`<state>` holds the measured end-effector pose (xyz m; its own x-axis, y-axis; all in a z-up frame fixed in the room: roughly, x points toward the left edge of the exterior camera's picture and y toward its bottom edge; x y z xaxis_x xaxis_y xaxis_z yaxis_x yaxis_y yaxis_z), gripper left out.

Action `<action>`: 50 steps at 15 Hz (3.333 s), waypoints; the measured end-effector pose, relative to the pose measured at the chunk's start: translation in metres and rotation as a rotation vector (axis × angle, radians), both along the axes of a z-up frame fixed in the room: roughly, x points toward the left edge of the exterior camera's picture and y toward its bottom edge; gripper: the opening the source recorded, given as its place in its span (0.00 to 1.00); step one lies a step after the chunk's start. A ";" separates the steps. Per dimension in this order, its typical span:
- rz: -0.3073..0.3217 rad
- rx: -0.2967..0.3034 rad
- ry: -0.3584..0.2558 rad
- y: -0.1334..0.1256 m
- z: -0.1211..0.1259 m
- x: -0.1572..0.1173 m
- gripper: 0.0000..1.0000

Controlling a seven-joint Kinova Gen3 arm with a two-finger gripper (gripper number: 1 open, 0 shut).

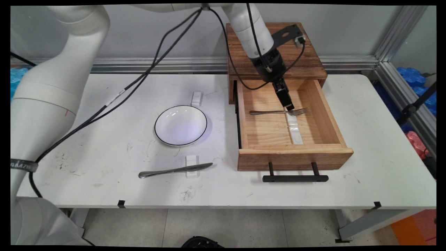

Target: Pick up the knife from the right of the white plate

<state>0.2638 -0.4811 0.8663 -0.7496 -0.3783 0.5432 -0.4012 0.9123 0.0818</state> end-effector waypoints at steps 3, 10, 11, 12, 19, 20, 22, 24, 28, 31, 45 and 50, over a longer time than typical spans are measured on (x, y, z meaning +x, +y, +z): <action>0.027 0.020 0.009 0.014 0.021 0.005 1.00; 0.069 0.053 0.050 0.047 0.068 0.038 1.00; 0.066 0.053 0.057 0.053 0.074 0.044 1.00; 0.061 0.051 0.064 0.060 0.082 0.052 1.00; 0.026 0.076 0.052 0.115 0.108 0.109 1.00; 0.023 0.082 0.045 0.122 0.110 0.115 1.00; 0.011 0.097 0.022 0.143 0.113 0.132 1.00; 0.000 0.118 -0.004 0.169 0.114 0.150 1.00; -0.011 0.149 -0.044 0.206 0.115 0.172 1.00; -0.018 0.174 -0.082 0.239 0.111 0.189 1.00; -0.055 0.199 -0.249 0.324 0.054 0.235 1.00; -0.055 0.179 -0.295 0.334 0.026 0.241 1.00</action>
<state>0.5050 -0.1475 0.8921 -0.8866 -0.4024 0.2283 -0.3817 0.9150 0.1303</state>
